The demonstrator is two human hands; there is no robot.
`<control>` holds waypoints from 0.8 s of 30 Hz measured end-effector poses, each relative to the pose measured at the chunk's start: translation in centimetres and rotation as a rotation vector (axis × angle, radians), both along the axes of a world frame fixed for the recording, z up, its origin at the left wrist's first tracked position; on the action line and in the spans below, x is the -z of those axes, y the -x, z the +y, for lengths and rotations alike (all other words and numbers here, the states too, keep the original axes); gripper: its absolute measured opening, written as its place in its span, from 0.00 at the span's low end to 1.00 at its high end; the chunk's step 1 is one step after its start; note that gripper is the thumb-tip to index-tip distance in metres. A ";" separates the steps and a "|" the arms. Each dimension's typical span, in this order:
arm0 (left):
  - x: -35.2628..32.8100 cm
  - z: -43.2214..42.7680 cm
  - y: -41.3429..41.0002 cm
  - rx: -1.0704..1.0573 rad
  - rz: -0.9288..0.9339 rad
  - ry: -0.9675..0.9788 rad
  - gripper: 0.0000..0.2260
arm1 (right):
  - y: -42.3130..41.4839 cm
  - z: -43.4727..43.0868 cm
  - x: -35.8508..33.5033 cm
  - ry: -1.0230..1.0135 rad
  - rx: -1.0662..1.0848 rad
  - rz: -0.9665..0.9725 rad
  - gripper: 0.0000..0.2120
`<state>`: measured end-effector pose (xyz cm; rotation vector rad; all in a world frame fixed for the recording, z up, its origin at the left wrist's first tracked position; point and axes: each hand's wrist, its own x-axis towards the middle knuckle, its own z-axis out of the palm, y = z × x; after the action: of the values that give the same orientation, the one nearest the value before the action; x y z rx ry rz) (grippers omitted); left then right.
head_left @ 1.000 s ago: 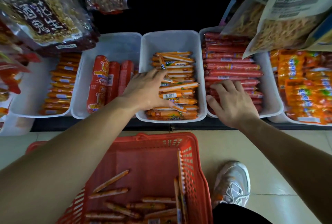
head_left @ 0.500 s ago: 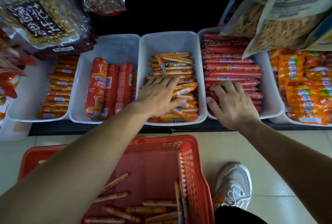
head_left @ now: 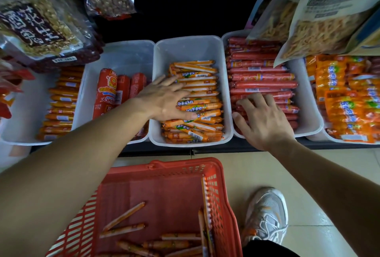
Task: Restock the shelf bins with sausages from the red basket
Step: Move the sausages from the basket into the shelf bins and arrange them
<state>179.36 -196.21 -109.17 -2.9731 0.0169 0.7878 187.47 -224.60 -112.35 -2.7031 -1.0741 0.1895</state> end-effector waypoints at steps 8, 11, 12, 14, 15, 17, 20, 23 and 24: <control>-0.7 1.0 -0.3 0.062 0.033 -0.107 0.57 | 0.1 0.0 0.0 -0.017 0.004 -0.004 0.25; -0.4 1.1 0.3 0.049 0.047 -0.095 0.56 | 0.1 0.0 0.0 -0.012 0.004 0.002 0.25; -0.5 1.0 0.3 0.051 0.033 -0.086 0.55 | 0.1 0.1 0.0 -0.012 0.006 0.001 0.25; -0.8 1.0 0.2 0.047 -0.023 -0.061 0.51 | 0.1 0.1 0.0 -0.015 0.009 -0.001 0.25; -1.0 1.1 0.1 0.030 -0.051 -0.049 0.47 | 0.1 0.0 0.0 -0.016 0.009 -0.002 0.25; -1.5 1.3 -0.2 -0.043 -0.100 -0.018 0.39 | 0.1 -0.1 0.1 -0.017 0.007 -0.004 0.26; -2.4 1.7 0.3 -0.207 -0.211 0.134 0.26 | -0.1 0.0 0.0 0.003 0.001 0.004 0.24; -3.9 2.4 2.4 -0.313 -0.352 0.248 0.19 | -0.3 0.3 -0.7 0.025 0.015 0.050 0.22; -4.3 2.8 3.4 -0.340 -0.382 0.264 0.18 | -0.1 0.6 -1.1 0.005 0.022 0.049 0.21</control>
<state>175.96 -193.43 -104.87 -3.3769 -0.4468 0.2357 187.61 -224.01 -111.29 -2.6991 -1.0311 0.2537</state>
